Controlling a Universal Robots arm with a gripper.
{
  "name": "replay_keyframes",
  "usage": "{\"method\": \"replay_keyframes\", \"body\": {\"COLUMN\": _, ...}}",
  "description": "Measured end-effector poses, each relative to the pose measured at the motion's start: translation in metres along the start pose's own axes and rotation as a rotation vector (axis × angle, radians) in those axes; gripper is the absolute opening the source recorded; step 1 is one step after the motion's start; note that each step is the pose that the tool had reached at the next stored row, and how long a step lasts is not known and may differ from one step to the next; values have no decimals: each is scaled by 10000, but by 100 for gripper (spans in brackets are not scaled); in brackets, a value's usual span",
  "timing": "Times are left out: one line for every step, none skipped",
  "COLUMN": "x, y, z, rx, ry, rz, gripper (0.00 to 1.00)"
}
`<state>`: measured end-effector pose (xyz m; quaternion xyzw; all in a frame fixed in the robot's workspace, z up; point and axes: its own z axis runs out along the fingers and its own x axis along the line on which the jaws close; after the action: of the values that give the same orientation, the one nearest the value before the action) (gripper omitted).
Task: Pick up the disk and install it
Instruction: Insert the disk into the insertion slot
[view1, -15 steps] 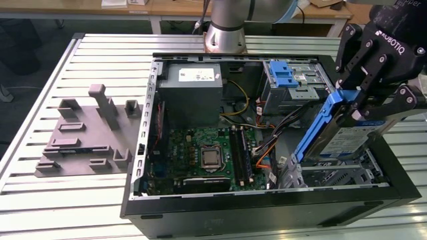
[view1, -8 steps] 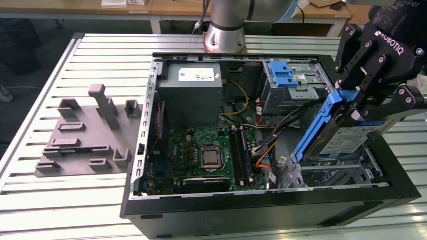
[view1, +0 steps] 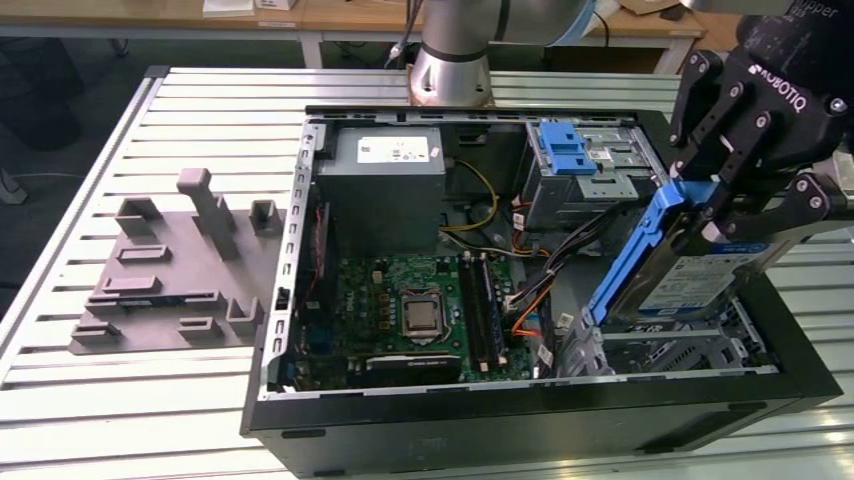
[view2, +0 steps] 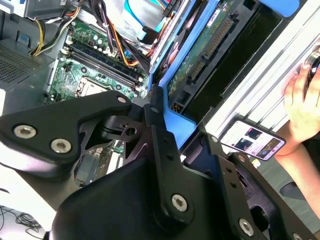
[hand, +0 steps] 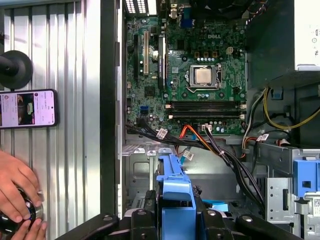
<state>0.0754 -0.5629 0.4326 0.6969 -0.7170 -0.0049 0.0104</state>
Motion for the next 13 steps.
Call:
{"method": "replay_keyframes", "body": {"x": 0, "y": 0, "z": -1, "rx": 0, "ry": -2, "rz": 0, "gripper": 36}}
{"method": "replay_keyframes", "body": {"x": 1, "y": -1, "z": -4, "rx": -2, "ry": -4, "rz": 0, "gripper": 36}}
{"method": "replay_keyframes", "body": {"x": 1, "y": -1, "z": -9, "rx": -5, "ry": -10, "rz": 0, "gripper": 36}}
{"method": "replay_keyframes", "body": {"x": 1, "y": -1, "z": -15, "rx": -9, "ry": -17, "rz": 0, "gripper": 36}}
{"method": "replay_keyframes", "body": {"x": 1, "y": -1, "z": -21, "rx": -13, "ry": -19, "rz": -1, "gripper": 36}}
{"method": "replay_keyframes", "body": {"x": 1, "y": -1, "z": -28, "rx": -18, "ry": -19, "rz": -1, "gripper": 36}}
{"method": "replay_keyframes", "body": {"x": 1, "y": -1, "z": -39, "rx": -22, "ry": -11, "rz": 0, "gripper": 36}}
{"method": "replay_keyframes", "body": {"x": 0, "y": -1, "z": -52, "rx": -26, "ry": -2, "rz": 0, "gripper": 36}}
{"method": "replay_keyframes", "body": {"x": 1, "y": -2, "z": -57, "rx": -29, "ry": -7, "rz": -1, "gripper": 36}}
{"method": "replay_keyframes", "body": {"x": 1, "y": -2, "z": -63, "rx": -32, "ry": -5, "rz": 0, "gripper": 36}}
{"method": "replay_keyframes", "body": {"x": 1, "y": -2, "z": -63, "rx": -33, "ry": -5, "rz": 0, "gripper": 36}}
{"method": "replay_keyframes", "body": {"x": 1, "y": -2, "z": -64, "rx": -34, "ry": -4, "rz": 0, "gripper": 36}}
{"method": "replay_keyframes", "body": {"x": 1, "y": -2, "z": -66, "rx": -34, "ry": -1, "rz": 0, "gripper": 36}}
